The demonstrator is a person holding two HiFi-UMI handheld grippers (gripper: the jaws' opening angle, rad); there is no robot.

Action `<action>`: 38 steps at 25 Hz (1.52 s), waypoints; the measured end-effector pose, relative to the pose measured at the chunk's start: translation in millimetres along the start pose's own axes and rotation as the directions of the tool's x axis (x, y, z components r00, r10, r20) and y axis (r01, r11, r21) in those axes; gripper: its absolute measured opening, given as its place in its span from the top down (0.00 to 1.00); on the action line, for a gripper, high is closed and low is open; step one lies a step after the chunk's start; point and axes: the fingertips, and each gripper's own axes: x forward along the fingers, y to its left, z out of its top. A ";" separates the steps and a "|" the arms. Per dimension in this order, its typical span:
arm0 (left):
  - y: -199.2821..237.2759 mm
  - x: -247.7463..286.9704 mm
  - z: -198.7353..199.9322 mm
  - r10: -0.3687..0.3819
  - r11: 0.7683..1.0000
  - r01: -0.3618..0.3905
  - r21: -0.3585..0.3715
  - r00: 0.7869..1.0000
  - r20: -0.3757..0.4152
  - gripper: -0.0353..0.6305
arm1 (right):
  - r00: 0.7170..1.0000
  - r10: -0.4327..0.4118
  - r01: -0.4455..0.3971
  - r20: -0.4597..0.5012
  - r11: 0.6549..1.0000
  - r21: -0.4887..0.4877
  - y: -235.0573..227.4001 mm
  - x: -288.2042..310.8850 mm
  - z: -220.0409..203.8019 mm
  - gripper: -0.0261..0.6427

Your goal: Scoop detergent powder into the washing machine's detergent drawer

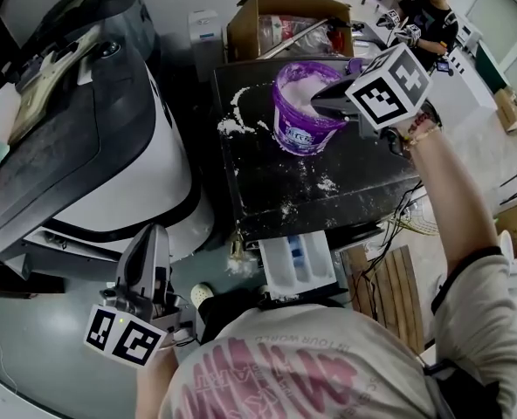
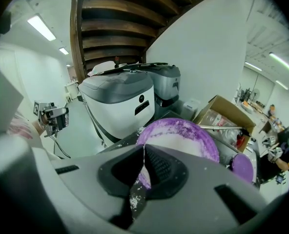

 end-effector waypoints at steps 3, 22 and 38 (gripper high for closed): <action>-0.5 -1.5 -0.4 -0.006 1.000 0.006 -0.001 1.000 0.002 0.95 | 1.000 0.000 0.000 0.016 1.000 0.014 2.1 -4.0 -0.1 0.95; 10.4 13.5 23.9 -0.128 0.992 0.128 -0.001 0.991 -0.048 0.95 | 0.984 -0.068 0.016 0.165 0.954 0.298 2.3 -17.6 6.8 0.95; 37.2 57.9 50.9 -0.353 0.935 0.352 -0.033 0.922 -0.157 0.95 | 0.859 -0.406 -0.049 0.314 0.544 0.838 -9.2 -14.3 -9.1 0.95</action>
